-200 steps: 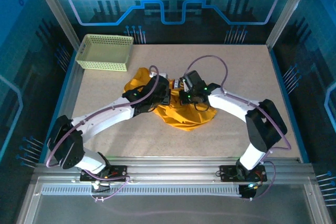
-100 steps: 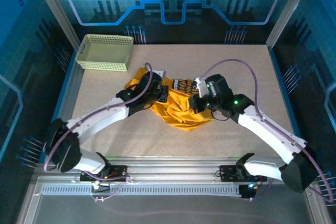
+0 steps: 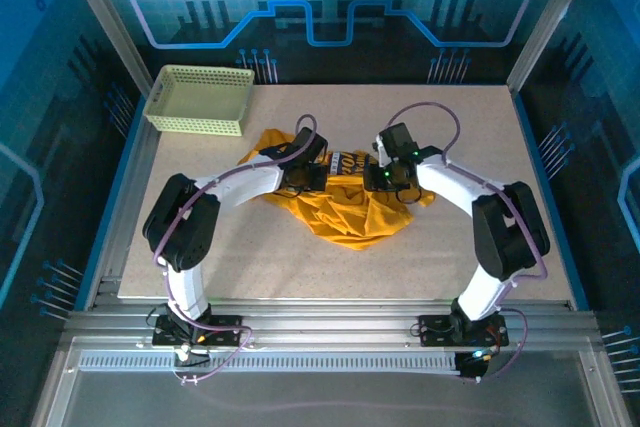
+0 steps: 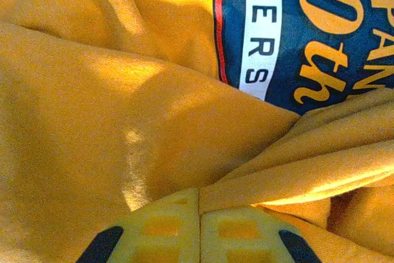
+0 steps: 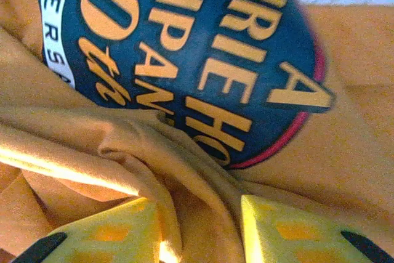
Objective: Fold the inside-out t-shirt
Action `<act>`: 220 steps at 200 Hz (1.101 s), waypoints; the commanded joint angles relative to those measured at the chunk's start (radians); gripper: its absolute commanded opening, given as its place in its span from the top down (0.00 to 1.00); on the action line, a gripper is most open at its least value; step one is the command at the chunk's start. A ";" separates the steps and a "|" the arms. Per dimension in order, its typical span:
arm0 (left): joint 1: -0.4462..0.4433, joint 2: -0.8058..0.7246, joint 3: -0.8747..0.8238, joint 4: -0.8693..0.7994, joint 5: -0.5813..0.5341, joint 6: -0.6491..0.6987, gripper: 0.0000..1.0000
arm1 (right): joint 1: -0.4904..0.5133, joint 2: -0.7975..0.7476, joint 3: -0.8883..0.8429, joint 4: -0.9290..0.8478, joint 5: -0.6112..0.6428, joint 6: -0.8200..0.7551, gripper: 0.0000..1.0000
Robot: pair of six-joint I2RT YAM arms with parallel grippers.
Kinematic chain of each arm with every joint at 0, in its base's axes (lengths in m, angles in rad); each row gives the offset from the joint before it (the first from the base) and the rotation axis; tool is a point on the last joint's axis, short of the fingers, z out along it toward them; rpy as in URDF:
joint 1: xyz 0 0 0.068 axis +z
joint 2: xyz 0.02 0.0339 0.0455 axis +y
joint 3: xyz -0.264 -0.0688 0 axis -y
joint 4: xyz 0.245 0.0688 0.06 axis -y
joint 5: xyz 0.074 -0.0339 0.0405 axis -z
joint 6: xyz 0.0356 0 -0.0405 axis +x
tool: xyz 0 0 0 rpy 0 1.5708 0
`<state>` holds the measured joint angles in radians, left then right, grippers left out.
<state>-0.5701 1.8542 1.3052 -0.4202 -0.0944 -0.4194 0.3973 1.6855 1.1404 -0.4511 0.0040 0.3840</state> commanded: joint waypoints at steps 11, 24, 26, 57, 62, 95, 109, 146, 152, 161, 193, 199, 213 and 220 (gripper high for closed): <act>0.008 -0.055 -0.029 0.026 0.043 -0.015 0.93 | 0.095 -0.131 0.033 -0.084 0.124 -0.036 0.63; 0.009 -0.055 -0.024 0.029 0.050 -0.016 0.94 | 0.156 -0.148 0.032 -0.086 0.087 -0.028 0.64; 0.009 -0.056 -0.023 0.029 0.051 -0.018 0.93 | 0.164 -0.150 0.031 -0.085 0.083 -0.024 0.64; 0.008 -0.068 -0.026 0.039 0.052 -0.019 0.93 | 0.250 -0.121 0.012 -0.037 0.039 0.040 0.63; 0.010 -0.068 -0.025 0.037 0.053 -0.019 0.93 | 0.255 -0.108 0.012 -0.025 0.029 0.045 0.64; 0.009 -0.066 -0.022 0.031 0.057 -0.021 0.93 | 0.255 -0.017 0.022 0.003 0.089 0.064 0.64; 0.009 -0.074 -0.029 0.036 0.057 -0.023 0.93 | 0.244 0.006 0.021 0.022 0.122 0.067 0.61; 0.008 -0.079 -0.034 0.040 0.063 -0.028 0.94 | 0.213 0.083 0.053 0.057 0.149 0.068 0.58; 0.008 -0.079 -0.035 0.042 0.065 -0.027 0.94 | 0.210 0.096 0.061 0.057 0.165 0.067 0.57; 0.007 -0.077 -0.035 0.041 0.067 -0.027 0.94 | 0.209 0.115 0.075 0.054 0.197 0.069 0.53; 0.008 -0.079 -0.037 0.045 0.072 -0.029 0.94 | 0.196 0.175 0.110 0.067 0.228 0.078 0.48; 0.008 -0.079 -0.039 0.049 0.077 -0.029 0.94 | 0.196 0.184 0.119 0.069 0.227 0.078 0.50; 0.008 -0.080 -0.041 0.052 0.081 -0.029 0.94 | 0.196 0.203 0.143 0.061 0.220 0.075 0.61; 0.008 -0.079 -0.041 0.052 0.080 -0.029 0.94 | 0.196 0.206 0.150 0.057 0.219 0.074 0.69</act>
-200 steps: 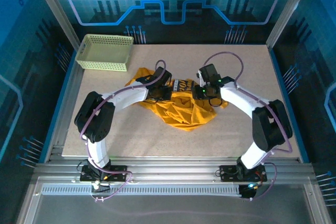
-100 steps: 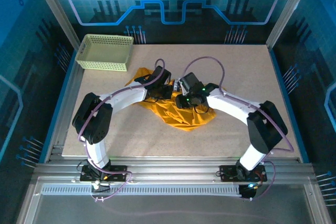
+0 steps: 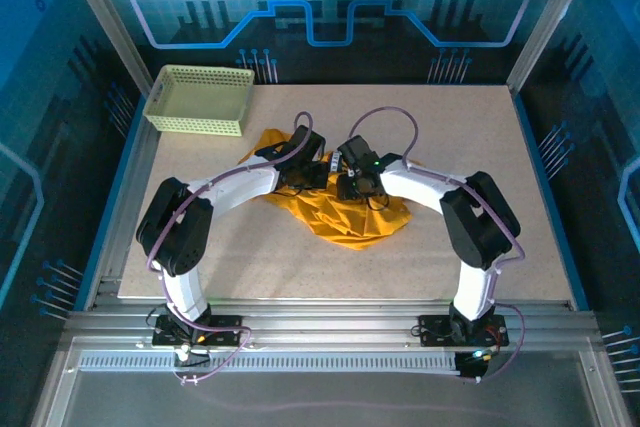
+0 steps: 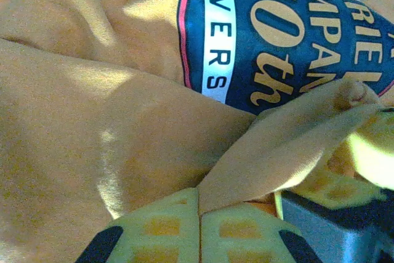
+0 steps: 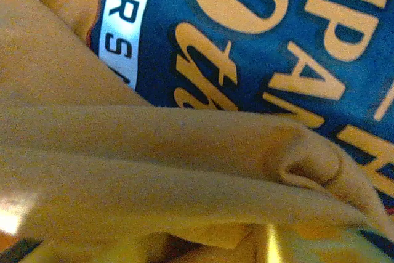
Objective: Fold the inside-out t-shirt
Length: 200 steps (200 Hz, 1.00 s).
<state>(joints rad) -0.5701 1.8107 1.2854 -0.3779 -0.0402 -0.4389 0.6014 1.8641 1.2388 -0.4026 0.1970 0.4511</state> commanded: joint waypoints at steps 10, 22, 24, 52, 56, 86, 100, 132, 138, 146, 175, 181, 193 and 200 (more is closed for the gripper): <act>0.007 -0.036 -0.018 0.005 0.016 -0.010 0.94 | -0.008 0.018 0.051 0.008 0.019 0.004 0.79; 0.008 -0.032 -0.012 -0.005 0.003 -0.007 0.94 | -0.006 -0.006 0.048 -0.002 0.006 0.000 0.89; 0.008 -0.032 -0.011 -0.007 -0.001 -0.006 0.94 | -0.004 -0.011 0.048 -0.005 0.004 0.000 0.91; 0.011 -0.027 0.016 -0.032 -0.040 0.008 0.94 | 0.010 -0.136 0.031 -0.076 -0.094 -0.014 1.00; 0.013 -0.030 0.017 -0.032 -0.043 0.009 0.94 | 0.010 -0.161 0.026 -0.082 -0.129 -0.014 1.00; 0.034 -0.047 0.034 -0.023 -0.056 0.027 0.91 | 0.012 -0.371 -0.058 -0.094 -0.290 -0.004 1.00; 0.048 -0.039 0.052 -0.024 -0.040 0.024 0.90 | -0.004 -0.430 -0.095 -0.092 -0.338 0.010 1.00; 0.055 0.002 0.097 -0.041 -0.020 0.023 0.83 | -0.080 -0.473 -0.193 0.002 -0.474 0.051 1.00; 0.054 0.006 0.101 -0.050 -0.027 0.022 0.81 | -0.097 -0.476 -0.207 0.022 -0.494 0.061 1.00; 0.054 0.007 0.103 -0.063 -0.042 0.023 0.78 | -0.120 -0.479 -0.230 0.058 -0.527 0.078 1.00; 0.054 -0.024 0.060 -0.068 -0.068 0.039 0.74 | -0.200 -0.496 -0.285 0.150 -0.602 0.124 1.00; 0.052 -0.030 0.051 -0.069 -0.068 0.044 0.73 | -0.210 -0.499 -0.289 0.153 -0.598 0.124 1.00; 0.047 -0.047 0.031 -0.073 -0.072 0.051 0.68 | -0.234 -0.492 -0.294 0.143 -0.573 0.131 1.00; 0.038 -0.061 0.020 -0.075 -0.087 0.054 0.64 | -0.250 -0.484 -0.297 0.140 -0.568 0.138 1.00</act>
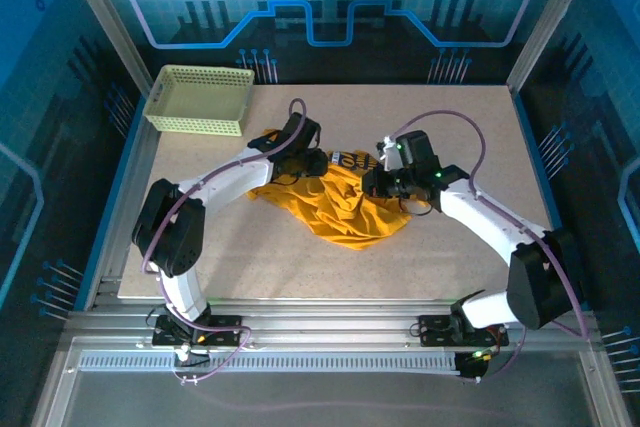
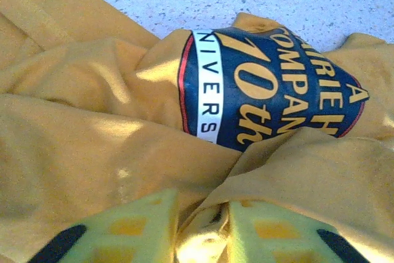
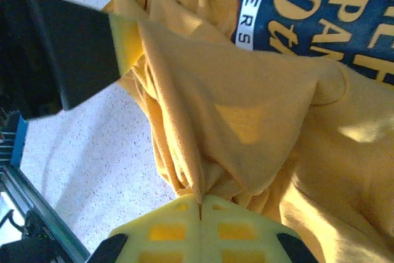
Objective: Fold the inside-out t-shirt
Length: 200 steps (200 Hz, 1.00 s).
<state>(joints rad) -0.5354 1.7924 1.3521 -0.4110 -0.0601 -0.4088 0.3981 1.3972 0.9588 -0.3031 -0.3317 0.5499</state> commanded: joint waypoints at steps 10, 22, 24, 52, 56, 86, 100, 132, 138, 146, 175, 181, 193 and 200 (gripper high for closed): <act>-0.021 -0.070 -0.058 -0.057 -0.111 0.030 0.56 | -0.069 0.004 -0.026 0.046 -0.048 0.049 1.00; -0.076 -0.108 -0.063 -0.074 -0.208 0.051 0.47 | -0.083 0.016 -0.043 0.071 -0.061 0.058 1.00; -0.087 -0.114 -0.064 -0.077 -0.222 0.053 0.46 | -0.085 0.016 -0.046 0.077 -0.064 0.059 1.00; -0.164 -0.189 -0.068 -0.084 -0.221 -0.016 0.28 | -0.074 -0.006 -0.073 0.143 -0.107 0.067 1.00; -0.164 -0.188 -0.068 -0.080 -0.188 -0.037 0.27 | -0.069 -0.016 -0.074 0.149 -0.106 0.066 1.00; -0.169 -0.124 -0.037 -0.056 -0.054 -0.154 0.24 | -0.022 -0.059 -0.074 0.159 -0.069 0.061 1.00; -0.169 -0.089 -0.025 -0.036 -0.028 -0.182 0.27 | -0.011 -0.068 -0.102 0.168 -0.056 0.063 1.00; -0.169 -0.021 0.011 -0.029 0.001 -0.200 0.33 | 0.011 -0.068 -0.099 0.174 -0.053 0.064 1.00; -0.169 -0.015 0.015 -0.023 0.004 -0.205 0.34 | 0.017 -0.069 -0.099 0.173 -0.053 0.060 1.00; -0.170 -0.004 0.018 -0.015 0.010 -0.205 0.38 | 0.027 -0.068 -0.099 0.173 -0.045 0.056 1.00; -0.169 0.019 0.024 -0.016 0.007 -0.204 0.56 | 0.033 -0.076 -0.101 0.152 0.002 0.055 1.00; -0.169 0.018 0.016 -0.012 0.002 -0.205 0.59 | 0.033 -0.079 -0.099 0.149 0.005 0.051 1.00; -0.169 0.014 0.000 0.000 -0.005 -0.201 0.65 | 0.033 -0.080 -0.092 0.139 0.009 0.042 1.00; -0.168 0.012 -0.004 0.003 -0.006 -0.200 0.71 | 0.033 -0.081 -0.091 0.135 0.012 0.039 1.00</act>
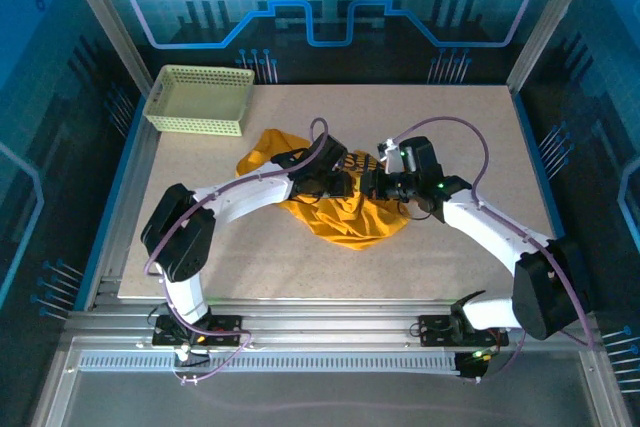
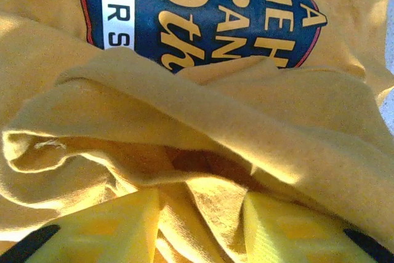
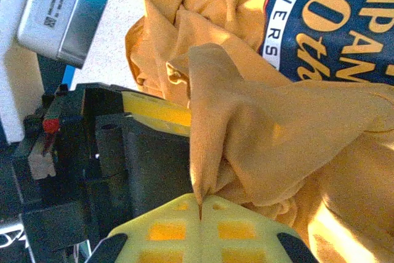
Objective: Fold the inside-out t-shirt
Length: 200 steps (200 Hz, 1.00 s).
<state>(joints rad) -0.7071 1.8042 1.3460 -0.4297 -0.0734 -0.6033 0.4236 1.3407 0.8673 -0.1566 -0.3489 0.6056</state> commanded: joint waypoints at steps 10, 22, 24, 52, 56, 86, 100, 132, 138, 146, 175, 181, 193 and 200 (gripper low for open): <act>0.003 -0.004 -0.005 0.026 0.001 0.000 0.79 | 0.007 -0.024 0.004 -0.020 0.042 -0.020 1.00; 0.003 -0.017 -0.022 0.039 -0.006 0.001 0.86 | 0.007 -0.022 0.006 -0.029 0.059 -0.024 1.00; 0.003 -0.020 -0.024 0.042 -0.007 0.002 0.87 | 0.007 -0.022 0.006 -0.030 0.060 -0.025 1.00; 0.003 -0.062 -0.064 0.081 -0.002 0.007 0.98 | 0.007 -0.011 0.006 -0.035 0.067 -0.027 1.00; 0.002 -0.069 -0.072 0.086 -0.002 0.009 1.00 | 0.007 -0.009 0.006 -0.038 0.075 -0.027 1.00; 0.004 -0.174 -0.164 0.155 0.000 0.011 1.00 | -0.017 0.016 0.038 -0.090 0.128 -0.031 1.00; 0.003 -0.251 -0.221 0.204 0.020 0.013 1.00 | -0.047 0.045 0.053 -0.099 0.110 -0.044 1.00; 0.013 -0.401 -0.313 0.284 0.083 0.018 1.00 | -0.098 0.126 0.097 -0.120 0.090 -0.078 1.00; 0.014 -0.411 -0.326 0.296 0.097 0.022 1.00 | -0.099 0.139 0.103 -0.121 0.089 -0.086 1.00; 0.013 -0.418 -0.340 0.308 0.107 0.027 1.00 | -0.098 0.153 0.109 -0.127 0.093 -0.091 0.96; 0.015 -0.389 -0.375 0.350 0.155 0.012 1.00 | -0.081 0.101 0.092 -0.158 0.148 -0.103 0.68; 0.014 -0.383 -0.384 0.367 0.166 0.006 1.00 | -0.070 0.078 0.093 -0.181 0.176 -0.112 0.63; 0.015 -0.379 -0.400 0.385 0.176 -0.001 1.00 | -0.035 0.033 0.096 -0.228 0.230 -0.122 0.53; 0.013 -0.381 -0.416 0.405 0.182 -0.003 1.00 | -0.010 0.015 0.096 -0.246 0.249 -0.121 0.49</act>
<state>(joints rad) -0.6998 1.4078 0.9752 -0.0986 0.0483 -0.5991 0.3519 1.4513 0.9474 -0.3103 -0.1944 0.5098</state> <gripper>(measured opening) 0.052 0.452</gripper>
